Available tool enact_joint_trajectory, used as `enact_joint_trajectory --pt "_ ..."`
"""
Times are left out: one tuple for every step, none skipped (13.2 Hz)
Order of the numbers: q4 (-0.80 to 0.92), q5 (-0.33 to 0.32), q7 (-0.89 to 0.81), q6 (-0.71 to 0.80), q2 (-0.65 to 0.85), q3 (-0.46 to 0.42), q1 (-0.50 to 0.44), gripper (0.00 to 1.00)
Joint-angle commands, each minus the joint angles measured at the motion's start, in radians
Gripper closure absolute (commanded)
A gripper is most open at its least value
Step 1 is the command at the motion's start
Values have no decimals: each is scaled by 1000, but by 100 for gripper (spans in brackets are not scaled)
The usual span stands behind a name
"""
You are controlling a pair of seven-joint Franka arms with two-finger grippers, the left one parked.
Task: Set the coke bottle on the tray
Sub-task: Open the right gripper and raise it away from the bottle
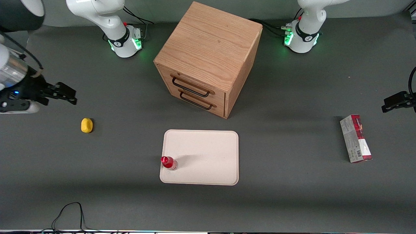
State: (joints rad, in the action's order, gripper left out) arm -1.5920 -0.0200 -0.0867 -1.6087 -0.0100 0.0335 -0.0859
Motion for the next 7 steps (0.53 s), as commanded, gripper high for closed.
enact_joint_trajectory --pt "-156 17 22 -75 102 8 20 0" --pt "-163 17 25 -86 104 31 15 0" --pt "-161 17 42 -89 102 37 15 0" --pt "-157 15 50 -91 99 39 17 0" --pt "-143 11 53 -91 91 39 18 0" --pt "-114 3 67 -86 75 39 18 0" --pt "-91 2 93 -77 58 40 20 0"
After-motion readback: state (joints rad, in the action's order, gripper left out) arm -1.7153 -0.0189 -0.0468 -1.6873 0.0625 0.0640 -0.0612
